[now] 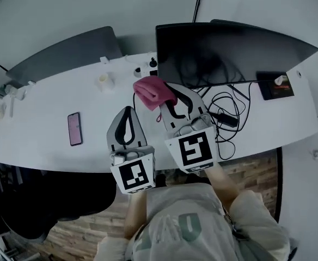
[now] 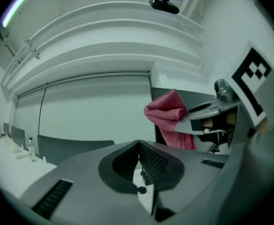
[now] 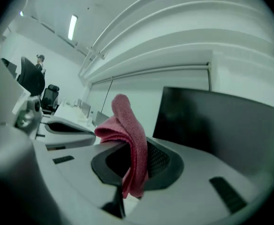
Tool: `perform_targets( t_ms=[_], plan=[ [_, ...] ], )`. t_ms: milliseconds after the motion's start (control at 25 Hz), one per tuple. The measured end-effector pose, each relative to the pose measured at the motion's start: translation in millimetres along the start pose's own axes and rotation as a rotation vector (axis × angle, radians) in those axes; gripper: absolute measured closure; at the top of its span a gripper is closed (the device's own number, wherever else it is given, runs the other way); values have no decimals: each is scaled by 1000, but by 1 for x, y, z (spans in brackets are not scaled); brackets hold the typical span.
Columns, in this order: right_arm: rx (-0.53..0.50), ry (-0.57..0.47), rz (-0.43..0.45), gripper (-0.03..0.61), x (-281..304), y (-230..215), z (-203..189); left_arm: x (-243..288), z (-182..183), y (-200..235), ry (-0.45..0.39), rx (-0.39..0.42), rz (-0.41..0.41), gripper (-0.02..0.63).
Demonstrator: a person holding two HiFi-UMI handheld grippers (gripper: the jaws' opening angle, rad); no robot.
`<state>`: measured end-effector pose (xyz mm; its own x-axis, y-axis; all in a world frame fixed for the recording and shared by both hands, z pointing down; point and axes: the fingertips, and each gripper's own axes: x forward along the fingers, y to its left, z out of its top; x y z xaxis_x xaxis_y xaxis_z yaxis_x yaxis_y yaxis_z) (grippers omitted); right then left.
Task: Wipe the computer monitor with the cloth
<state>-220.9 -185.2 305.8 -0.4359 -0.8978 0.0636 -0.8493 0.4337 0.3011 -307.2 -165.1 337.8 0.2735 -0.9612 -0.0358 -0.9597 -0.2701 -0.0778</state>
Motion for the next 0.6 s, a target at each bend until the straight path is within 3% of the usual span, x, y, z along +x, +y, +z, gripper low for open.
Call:
perform_targets(
  t_ms=[120, 280, 600],
  plan=[
    [21, -73, -48, 522, -49, -33, 25, 8, 33, -48, -54, 24, -64, 598],
    [172, -173, -168, 522, -113, -81, 37, 11, 68, -108, -116, 17, -150, 598],
    [216, -184, -344, 522, -216, -140, -6, -13, 98, -208, -196, 6, -288, 598]
  ],
)
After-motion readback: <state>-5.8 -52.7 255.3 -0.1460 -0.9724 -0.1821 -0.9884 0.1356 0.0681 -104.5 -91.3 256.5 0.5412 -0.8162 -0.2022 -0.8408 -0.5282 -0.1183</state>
